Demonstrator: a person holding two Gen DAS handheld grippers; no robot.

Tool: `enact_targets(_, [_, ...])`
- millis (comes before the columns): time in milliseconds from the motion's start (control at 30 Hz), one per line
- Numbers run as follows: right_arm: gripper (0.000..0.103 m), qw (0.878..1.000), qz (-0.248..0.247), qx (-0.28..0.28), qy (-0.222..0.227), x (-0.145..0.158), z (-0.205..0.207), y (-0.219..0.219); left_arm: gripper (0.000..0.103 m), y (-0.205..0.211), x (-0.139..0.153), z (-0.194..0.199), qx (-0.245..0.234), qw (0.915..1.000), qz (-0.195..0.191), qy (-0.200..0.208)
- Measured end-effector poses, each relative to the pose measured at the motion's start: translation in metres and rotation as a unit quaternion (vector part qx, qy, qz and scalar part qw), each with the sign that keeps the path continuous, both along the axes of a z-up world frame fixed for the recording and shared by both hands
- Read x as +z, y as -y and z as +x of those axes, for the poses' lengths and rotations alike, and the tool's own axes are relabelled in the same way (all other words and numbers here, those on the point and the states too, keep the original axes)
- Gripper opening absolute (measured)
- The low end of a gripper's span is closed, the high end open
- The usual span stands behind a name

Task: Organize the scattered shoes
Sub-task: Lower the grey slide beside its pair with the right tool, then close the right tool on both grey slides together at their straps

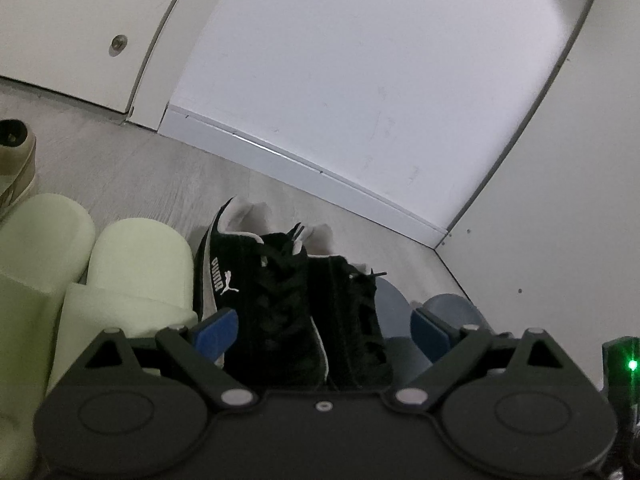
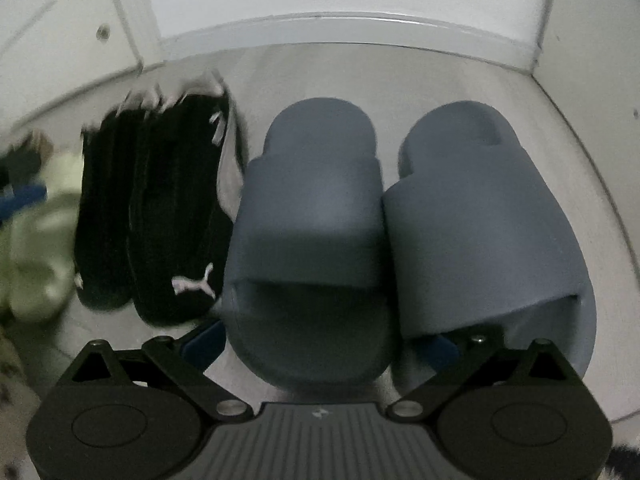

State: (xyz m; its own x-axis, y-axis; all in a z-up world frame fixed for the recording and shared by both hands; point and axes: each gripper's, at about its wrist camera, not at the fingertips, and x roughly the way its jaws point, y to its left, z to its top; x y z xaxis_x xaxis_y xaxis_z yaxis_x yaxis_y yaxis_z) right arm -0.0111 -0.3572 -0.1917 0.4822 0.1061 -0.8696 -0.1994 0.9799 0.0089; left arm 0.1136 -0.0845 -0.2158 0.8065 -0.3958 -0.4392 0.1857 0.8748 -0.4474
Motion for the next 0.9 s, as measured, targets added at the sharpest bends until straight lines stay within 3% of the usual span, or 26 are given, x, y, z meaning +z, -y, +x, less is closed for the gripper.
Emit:
enact_targets(167, [0.1,0.999,-0.017,0.007,0.026,-0.006,-0.004,-0.004,0.094,0.007,-0.001,0.003,-0.015,0.9998,0.009,0.001])
enact_targets(267, [0.099,0.998,0.003,-0.024,0.063,-0.009,-0.012,0.0,0.094,0.014,-0.001,0.003,-0.03,0.9992,0.024,0.006])
enact_targets(367, [0.093,0.99,0.018,-0.091,0.105,-0.014,-0.017,0.004,0.094,0.023,0.001,0.001,-0.045,0.998,0.041,0.017])
enact_targets(467, [0.088,0.984,0.009,-0.119,0.135,-0.02,-0.016,0.003,0.094,0.028,0.001,-0.003,-0.054,0.9965,0.059,0.025])
enact_targets(767, [0.057,0.968,-0.006,-0.14,0.206,-0.031,-0.005,0.014,0.094,0.027,0.0,-0.002,-0.05,0.9971,0.052,0.022])
enact_targets(833, [0.041,0.963,-0.006,-0.149,0.223,-0.033,0.002,0.016,0.094,0.025,0.0,-0.003,-0.047,0.9974,0.051,0.021])
enact_targets(900, [0.038,0.959,-0.01,-0.158,0.234,-0.035,0.01,0.019,0.094,0.024,0.0,-0.002,-0.043,0.9977,0.049,0.018])
